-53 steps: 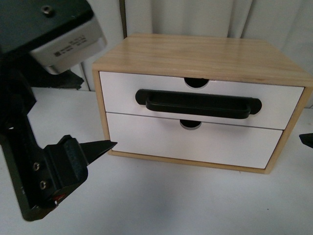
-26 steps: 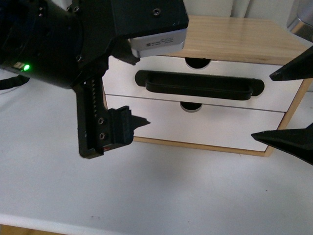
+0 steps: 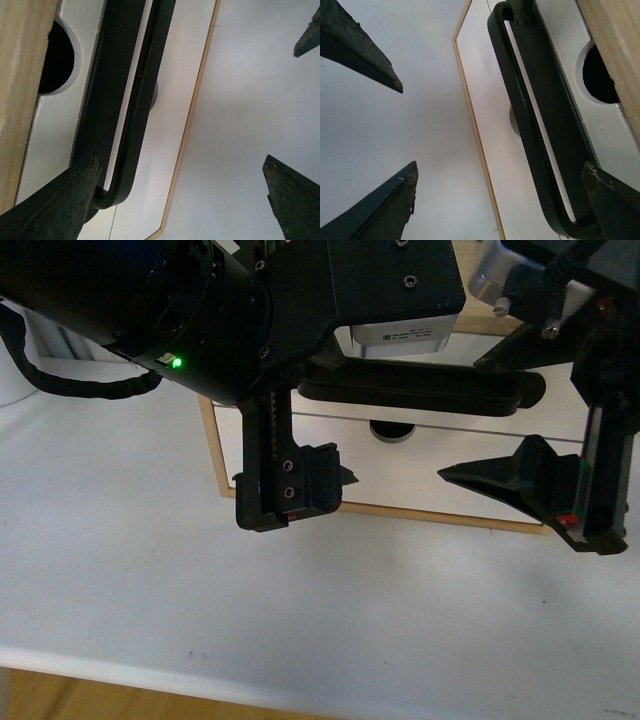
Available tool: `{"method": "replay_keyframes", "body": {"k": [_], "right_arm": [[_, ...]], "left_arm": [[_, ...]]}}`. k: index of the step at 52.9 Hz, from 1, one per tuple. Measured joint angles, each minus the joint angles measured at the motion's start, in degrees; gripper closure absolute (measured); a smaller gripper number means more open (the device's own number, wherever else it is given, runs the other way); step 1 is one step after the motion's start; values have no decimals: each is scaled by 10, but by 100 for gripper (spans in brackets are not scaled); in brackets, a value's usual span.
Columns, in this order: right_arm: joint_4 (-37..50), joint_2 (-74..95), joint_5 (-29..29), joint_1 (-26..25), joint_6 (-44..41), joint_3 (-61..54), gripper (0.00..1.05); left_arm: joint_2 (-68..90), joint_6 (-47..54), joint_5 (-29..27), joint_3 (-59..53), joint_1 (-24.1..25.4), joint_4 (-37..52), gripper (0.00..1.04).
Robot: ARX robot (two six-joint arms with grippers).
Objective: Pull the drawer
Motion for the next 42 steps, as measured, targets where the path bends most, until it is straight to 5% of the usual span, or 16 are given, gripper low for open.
{"method": "replay_keyframes", "body": {"k": [42], "right_arm": [[43,69,5,5,18,16,9]], "left_arm": [[31,14,0,28,-2,-45,6]]}}
